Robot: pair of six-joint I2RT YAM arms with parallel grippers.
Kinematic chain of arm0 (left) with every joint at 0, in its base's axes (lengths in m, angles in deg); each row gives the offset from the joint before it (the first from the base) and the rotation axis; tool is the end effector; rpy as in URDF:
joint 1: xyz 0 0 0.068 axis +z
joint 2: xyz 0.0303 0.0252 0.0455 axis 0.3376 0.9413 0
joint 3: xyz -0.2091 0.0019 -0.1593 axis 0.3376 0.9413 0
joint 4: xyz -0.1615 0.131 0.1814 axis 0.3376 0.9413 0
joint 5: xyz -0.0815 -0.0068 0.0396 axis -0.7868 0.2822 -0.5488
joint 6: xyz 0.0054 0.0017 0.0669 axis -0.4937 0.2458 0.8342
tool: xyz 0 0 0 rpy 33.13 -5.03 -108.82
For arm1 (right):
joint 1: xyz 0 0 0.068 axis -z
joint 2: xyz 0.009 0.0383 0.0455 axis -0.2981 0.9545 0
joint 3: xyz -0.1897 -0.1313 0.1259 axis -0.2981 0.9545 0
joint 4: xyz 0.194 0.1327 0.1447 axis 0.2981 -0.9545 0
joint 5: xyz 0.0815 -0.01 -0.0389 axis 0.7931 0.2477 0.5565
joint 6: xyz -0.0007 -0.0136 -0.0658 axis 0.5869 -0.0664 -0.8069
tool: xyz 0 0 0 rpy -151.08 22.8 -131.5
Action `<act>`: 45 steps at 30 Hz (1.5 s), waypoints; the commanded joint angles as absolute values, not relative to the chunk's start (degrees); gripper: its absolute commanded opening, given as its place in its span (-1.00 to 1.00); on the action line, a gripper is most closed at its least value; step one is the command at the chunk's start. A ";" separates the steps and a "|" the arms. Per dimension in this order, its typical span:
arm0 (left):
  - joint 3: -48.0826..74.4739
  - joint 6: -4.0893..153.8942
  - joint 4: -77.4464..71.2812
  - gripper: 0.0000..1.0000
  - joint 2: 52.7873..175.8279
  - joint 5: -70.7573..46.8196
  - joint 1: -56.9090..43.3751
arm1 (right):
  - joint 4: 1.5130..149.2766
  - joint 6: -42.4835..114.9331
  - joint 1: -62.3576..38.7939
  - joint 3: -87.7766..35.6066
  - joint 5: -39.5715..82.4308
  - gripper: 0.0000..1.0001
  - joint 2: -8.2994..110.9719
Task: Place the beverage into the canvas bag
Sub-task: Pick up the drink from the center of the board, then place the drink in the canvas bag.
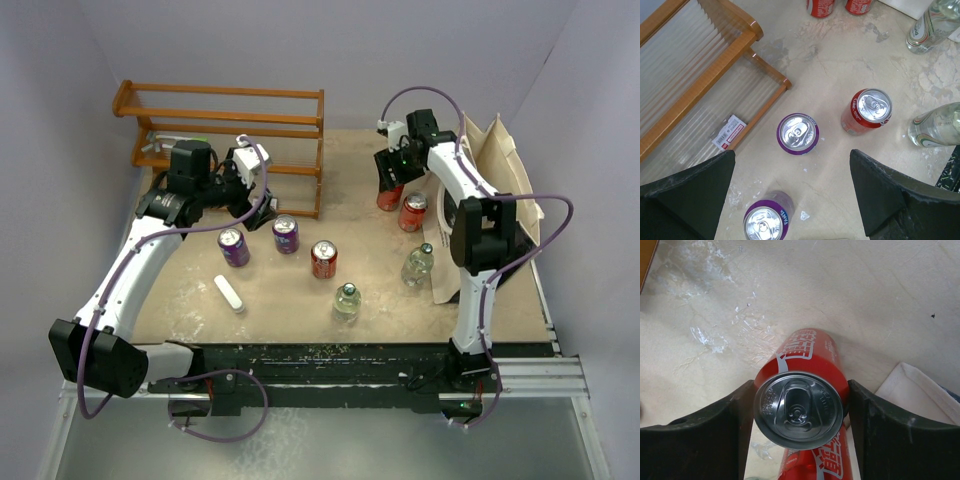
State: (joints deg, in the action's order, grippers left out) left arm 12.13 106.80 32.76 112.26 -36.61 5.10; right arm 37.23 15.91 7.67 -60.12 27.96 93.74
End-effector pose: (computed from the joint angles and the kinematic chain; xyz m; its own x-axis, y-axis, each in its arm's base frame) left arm 0.2893 -0.1056 0.3498 -0.2804 0.3745 -0.8838 0.7953 0.6062 0.0045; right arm 0.4944 0.0977 0.2211 -0.6889 -0.3471 -0.6363 -0.4838 0.8739 0.0472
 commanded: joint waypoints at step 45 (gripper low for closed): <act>-1.99 102.91 27.15 0.98 121.11 -36.40 -7.82 | 31.72 18.49 26.27 -69.09 19.25 -1.00 51.39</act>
State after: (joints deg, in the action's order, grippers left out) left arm -2.49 103.56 29.72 122.69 -36.00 -7.25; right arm 25.38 17.51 25.03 -70.04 16.31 53.10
